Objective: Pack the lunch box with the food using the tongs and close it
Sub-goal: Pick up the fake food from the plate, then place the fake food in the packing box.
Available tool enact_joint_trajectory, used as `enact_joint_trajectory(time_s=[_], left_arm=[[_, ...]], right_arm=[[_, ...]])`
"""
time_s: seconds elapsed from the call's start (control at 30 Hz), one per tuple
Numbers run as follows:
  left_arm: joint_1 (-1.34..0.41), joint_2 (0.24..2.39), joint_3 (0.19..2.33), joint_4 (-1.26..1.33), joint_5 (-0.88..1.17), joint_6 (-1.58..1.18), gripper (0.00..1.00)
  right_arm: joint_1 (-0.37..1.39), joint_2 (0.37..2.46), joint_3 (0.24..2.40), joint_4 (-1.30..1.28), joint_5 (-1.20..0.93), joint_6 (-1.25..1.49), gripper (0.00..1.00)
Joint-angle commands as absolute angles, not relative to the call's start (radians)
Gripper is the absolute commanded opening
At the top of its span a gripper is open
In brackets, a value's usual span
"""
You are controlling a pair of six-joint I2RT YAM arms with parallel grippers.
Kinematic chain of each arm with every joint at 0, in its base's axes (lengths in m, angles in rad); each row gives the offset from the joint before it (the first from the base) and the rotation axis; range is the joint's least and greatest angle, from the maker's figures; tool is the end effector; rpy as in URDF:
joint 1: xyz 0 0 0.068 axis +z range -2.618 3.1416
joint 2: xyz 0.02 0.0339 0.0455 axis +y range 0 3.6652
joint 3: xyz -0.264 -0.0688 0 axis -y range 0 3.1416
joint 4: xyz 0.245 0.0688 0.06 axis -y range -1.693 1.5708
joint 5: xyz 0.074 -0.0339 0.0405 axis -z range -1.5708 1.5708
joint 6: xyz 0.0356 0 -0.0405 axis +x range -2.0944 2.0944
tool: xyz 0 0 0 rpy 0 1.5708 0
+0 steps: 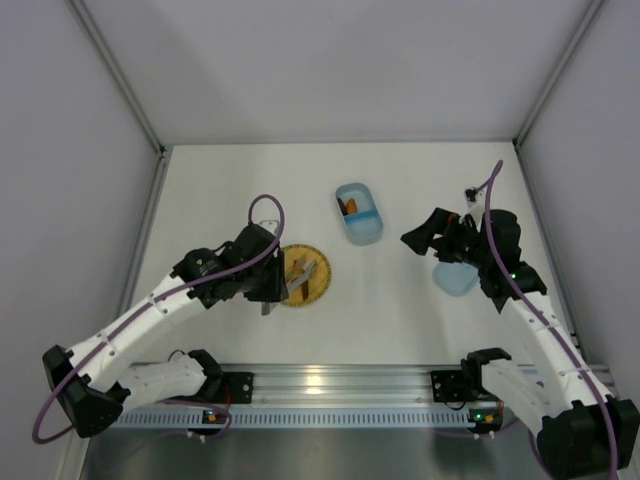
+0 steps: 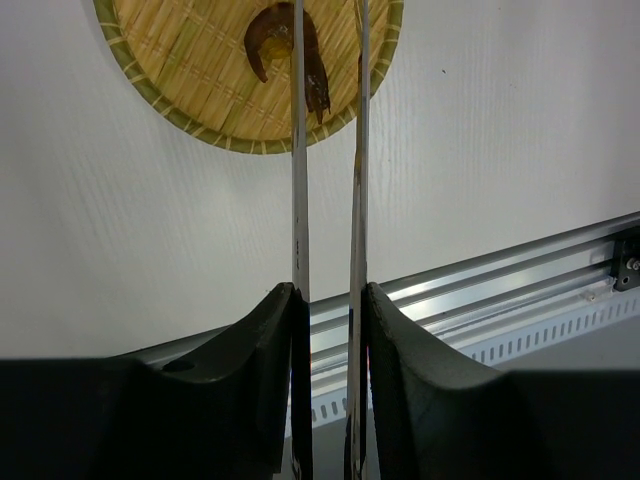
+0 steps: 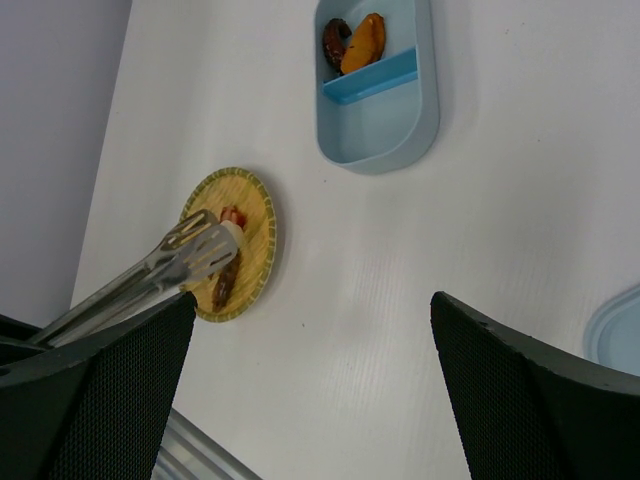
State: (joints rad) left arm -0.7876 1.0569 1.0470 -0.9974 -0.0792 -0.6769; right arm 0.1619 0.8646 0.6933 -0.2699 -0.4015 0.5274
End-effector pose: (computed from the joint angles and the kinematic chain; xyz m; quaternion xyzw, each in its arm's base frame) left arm 0.1391 -0.1357 0.3084 0.0421 0.9590 -0.1575 0.2320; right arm 0.1920 0.0455 0.2861 0.0455 0.8333 0.3357 0.4367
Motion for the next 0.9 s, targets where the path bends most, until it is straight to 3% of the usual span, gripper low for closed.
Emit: enact_joint_trajectory(time_s=[0.0, 0.37, 0.87], left_arm=[[-0.792, 1.058, 1.100, -1.000, -0.094, -0.661, 0.32], [-0.792, 1.120, 1.186, -0.910, -0.077, -0.649, 0.32], [-0.792, 1.439, 1.417, -0.746, -0.080, -0.565, 0.33]], right_arm=[[0.176, 0.867, 0.689, -0.189, -0.400, 0.534, 0.99], [0.175, 0.873, 0.698, -0.192, -0.400, 0.528, 1.00], [0.175, 0.870, 0.713, -0.219, -0.393, 0.503, 0.99]])
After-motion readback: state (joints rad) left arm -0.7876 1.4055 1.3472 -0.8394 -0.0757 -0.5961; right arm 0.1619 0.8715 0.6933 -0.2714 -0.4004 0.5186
